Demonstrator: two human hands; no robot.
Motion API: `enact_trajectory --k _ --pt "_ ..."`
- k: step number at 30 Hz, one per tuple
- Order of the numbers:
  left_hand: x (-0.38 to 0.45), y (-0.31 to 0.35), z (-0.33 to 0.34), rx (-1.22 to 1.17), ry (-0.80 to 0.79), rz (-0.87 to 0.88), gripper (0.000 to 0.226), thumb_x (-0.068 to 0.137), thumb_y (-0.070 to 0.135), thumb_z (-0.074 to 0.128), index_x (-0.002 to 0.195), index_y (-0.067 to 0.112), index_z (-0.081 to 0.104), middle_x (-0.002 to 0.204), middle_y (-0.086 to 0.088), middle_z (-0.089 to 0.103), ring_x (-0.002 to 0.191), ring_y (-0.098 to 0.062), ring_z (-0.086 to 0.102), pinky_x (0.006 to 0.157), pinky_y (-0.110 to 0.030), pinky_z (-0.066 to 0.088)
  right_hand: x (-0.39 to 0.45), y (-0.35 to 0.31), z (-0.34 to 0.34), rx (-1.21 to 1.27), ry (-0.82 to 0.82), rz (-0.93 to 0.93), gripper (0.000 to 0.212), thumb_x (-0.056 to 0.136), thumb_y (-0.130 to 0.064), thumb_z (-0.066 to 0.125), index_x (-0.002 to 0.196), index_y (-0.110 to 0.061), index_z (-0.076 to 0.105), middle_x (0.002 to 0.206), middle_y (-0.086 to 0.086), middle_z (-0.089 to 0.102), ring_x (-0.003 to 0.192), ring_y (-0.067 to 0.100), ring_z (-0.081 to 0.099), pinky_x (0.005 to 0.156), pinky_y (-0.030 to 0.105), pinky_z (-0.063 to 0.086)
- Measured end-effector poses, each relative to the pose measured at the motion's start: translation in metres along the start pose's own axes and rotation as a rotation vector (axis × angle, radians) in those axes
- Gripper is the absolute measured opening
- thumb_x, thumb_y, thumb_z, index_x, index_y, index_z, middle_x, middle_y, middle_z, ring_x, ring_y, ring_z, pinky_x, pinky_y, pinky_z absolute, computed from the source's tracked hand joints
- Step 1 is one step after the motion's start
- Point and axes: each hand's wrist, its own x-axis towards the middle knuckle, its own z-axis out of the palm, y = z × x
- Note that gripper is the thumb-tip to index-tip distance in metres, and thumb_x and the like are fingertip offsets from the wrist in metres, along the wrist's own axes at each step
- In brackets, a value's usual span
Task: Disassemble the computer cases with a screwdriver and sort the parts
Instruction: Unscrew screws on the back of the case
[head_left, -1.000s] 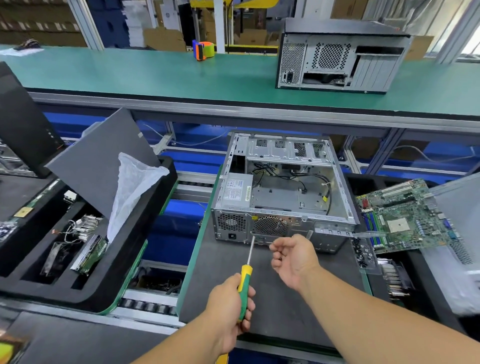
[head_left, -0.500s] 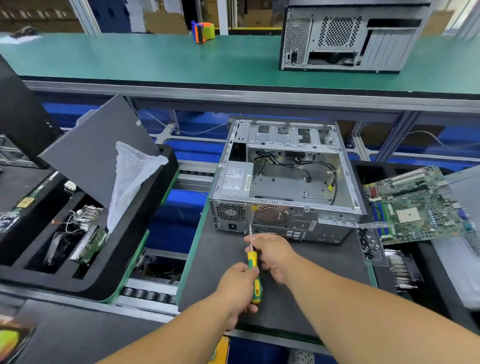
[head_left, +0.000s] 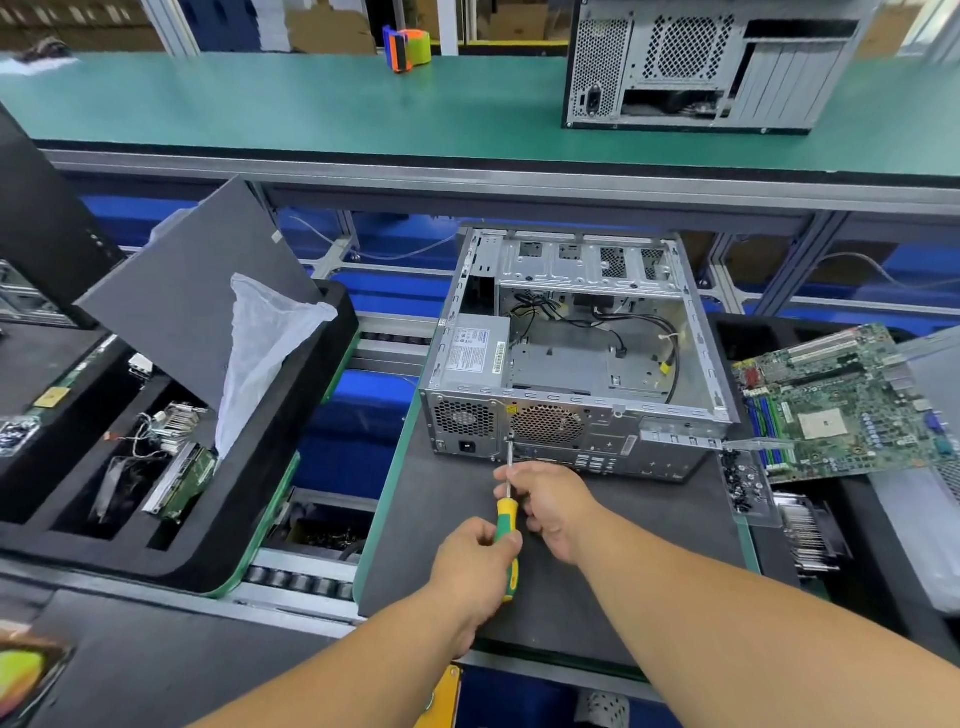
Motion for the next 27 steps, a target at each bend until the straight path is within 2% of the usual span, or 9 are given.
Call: enact_trajectory --k 4,9,19,22,24,27 --pt "0.004 -0.004 0.004 0.066 0.086 0.064 0.023 0.094 0.043 0.071 0.091 0.024 0.060 0.086 0.000 0.066 0.075 -0.014 0.059 0.067 -0.032 0.051 -0.001 0.000 0.000 -0.035 -0.003 -0.002 0.027 0.104 -0.010 0.050 0.096 -0.010 0.075 0.078 0.005 0.073 0.040 0.000 0.050 0.038 0.017 0.032" --pt "0.000 -0.002 0.004 0.299 0.186 0.139 0.038 0.084 0.056 0.076 0.086 0.028 0.050 0.076 0.005 0.062 0.067 -0.011 0.059 0.055 -0.029 0.042 -0.002 0.000 -0.001 -0.081 0.001 -0.002 0.030 0.106 -0.015 0.048 0.096 -0.014 0.076 0.077 -0.001 0.075 0.040 -0.001 0.047 0.052 0.027 0.026" --pt "-0.002 0.005 0.001 0.405 0.243 0.194 0.039 0.084 0.057 0.075 0.084 0.030 0.047 0.076 0.008 0.060 0.067 -0.009 0.058 0.054 -0.026 0.038 -0.001 0.000 -0.001 0.043 -0.012 0.033 0.029 0.106 -0.013 0.048 0.098 -0.010 0.076 0.072 0.000 0.071 0.046 0.006 0.038 0.051 0.026 0.021" --pt "-0.003 0.007 0.004 0.300 0.191 0.173 0.032 0.092 0.054 0.069 0.087 0.027 0.053 0.078 0.005 0.062 0.069 -0.010 0.059 0.055 -0.027 0.041 0.001 0.001 0.000 0.037 -0.007 0.029 0.028 0.106 -0.013 0.049 0.098 -0.010 0.075 0.070 -0.001 0.072 0.042 0.002 0.047 0.047 0.023 0.027" --pt "-0.003 0.005 0.005 0.144 0.130 0.134 0.029 0.098 0.049 0.063 0.089 0.021 0.059 0.081 0.002 0.064 0.070 -0.012 0.059 0.058 -0.031 0.050 0.002 0.001 0.000 0.019 0.008 0.027 0.025 0.105 -0.013 0.051 0.096 -0.011 0.074 0.069 0.000 0.071 0.044 0.005 0.048 0.044 0.021 0.026" --pt "-0.002 0.003 0.005 -0.104 0.006 -0.010 0.031 0.106 0.043 0.052 0.099 0.017 0.065 0.094 -0.010 0.066 0.076 -0.020 0.060 0.060 -0.033 0.059 0.004 0.001 0.000 -0.016 0.035 0.037 0.022 0.103 -0.014 0.055 0.093 -0.013 0.074 0.070 0.002 0.071 0.045 0.007 0.047 0.042 0.020 0.025"
